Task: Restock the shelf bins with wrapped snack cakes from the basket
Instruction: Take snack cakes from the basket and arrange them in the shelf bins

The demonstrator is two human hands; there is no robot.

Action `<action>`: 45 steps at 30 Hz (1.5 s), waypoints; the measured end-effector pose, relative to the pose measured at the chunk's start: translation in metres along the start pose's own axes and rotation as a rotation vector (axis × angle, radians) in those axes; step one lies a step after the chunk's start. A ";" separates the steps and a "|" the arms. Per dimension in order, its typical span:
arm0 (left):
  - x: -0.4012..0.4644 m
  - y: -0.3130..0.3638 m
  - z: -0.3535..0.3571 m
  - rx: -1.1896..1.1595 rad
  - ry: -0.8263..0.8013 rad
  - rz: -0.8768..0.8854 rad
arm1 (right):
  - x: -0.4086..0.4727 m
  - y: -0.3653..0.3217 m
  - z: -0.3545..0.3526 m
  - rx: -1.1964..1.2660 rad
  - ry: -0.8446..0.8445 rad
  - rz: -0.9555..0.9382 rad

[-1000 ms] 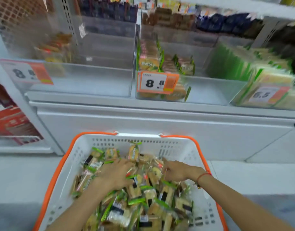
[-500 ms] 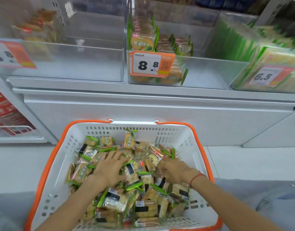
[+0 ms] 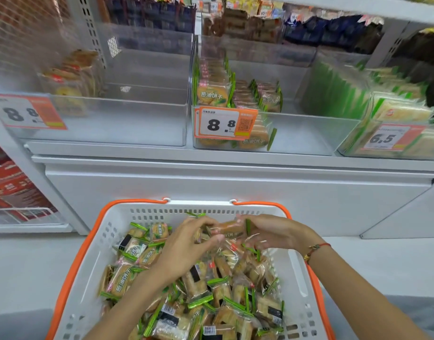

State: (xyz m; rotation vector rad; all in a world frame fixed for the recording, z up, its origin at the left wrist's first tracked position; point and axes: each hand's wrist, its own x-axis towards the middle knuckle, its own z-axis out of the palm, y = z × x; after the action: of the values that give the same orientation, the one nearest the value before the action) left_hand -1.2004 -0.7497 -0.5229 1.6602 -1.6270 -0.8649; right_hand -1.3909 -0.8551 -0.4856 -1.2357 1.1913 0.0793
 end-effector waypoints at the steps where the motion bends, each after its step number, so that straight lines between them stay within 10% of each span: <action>1: 0.002 0.003 -0.004 -0.068 -0.015 -0.058 | -0.003 -0.003 -0.001 -0.021 0.038 -0.031; 10: 0.013 0.036 -0.021 -0.331 0.098 0.021 | -0.033 -0.044 0.000 -0.217 0.207 -0.536; 19: 0.091 0.110 -0.126 -0.088 0.861 0.355 | -0.089 -0.144 -0.060 -0.344 0.480 -0.921; 30: 0.165 0.130 -0.159 0.284 0.636 0.048 | -0.045 -0.187 -0.196 -0.638 0.989 -0.606; 45: 0.168 0.127 -0.152 0.297 0.797 0.097 | 0.040 -0.203 -0.218 -0.918 0.925 -0.480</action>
State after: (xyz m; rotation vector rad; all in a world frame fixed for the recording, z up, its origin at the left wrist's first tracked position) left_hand -1.1459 -0.9194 -0.3342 1.7751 -1.2716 0.1215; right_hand -1.3887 -1.1212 -0.3467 -2.5063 1.6582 -0.3876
